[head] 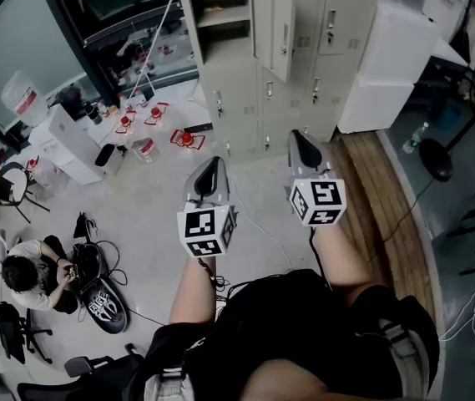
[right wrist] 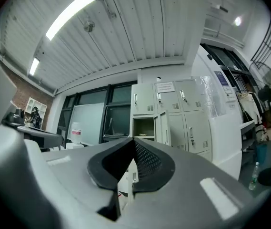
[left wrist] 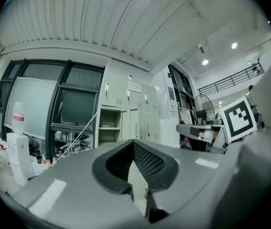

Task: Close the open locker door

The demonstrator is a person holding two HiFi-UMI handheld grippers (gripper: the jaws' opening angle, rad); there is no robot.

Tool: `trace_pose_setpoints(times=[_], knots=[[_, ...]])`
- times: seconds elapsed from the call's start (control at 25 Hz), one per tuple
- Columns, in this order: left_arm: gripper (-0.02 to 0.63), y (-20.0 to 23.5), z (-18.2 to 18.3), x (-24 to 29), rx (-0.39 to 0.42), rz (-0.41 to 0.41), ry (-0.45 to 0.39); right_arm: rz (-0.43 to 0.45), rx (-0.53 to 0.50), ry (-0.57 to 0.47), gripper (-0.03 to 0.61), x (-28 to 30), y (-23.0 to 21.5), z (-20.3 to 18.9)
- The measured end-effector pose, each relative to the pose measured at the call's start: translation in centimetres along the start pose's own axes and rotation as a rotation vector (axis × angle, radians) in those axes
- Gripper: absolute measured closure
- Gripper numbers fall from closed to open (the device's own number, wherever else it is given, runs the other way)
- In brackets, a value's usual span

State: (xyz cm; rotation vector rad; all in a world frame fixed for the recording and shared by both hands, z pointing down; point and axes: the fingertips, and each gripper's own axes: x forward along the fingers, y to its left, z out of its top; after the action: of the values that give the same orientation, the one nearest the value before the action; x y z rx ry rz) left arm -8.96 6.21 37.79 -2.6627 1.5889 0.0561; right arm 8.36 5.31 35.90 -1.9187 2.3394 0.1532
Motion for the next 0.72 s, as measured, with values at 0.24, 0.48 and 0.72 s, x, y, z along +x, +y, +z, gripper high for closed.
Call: trace_pose_setpoints(times=[0.24,0.48,0.72], knots=[[0.614,0.2,0.2,-0.3,0.003,-0.027,-0.009,-0.016,-0.009,0.003,0.569,-0.3,1.0,0.0],[0.614,0.8,-1.0,0.8,-0.007,-0.022,0.002,-0.023,-0.019,-0.003,0.569,0.9,0.4,-0.6],[0.614,2.0,-1.4,4.4,0.005,-0.010,-0.006,-0.017,-0.010,-0.019,0.569,4.8,-1.4,-1.4]])
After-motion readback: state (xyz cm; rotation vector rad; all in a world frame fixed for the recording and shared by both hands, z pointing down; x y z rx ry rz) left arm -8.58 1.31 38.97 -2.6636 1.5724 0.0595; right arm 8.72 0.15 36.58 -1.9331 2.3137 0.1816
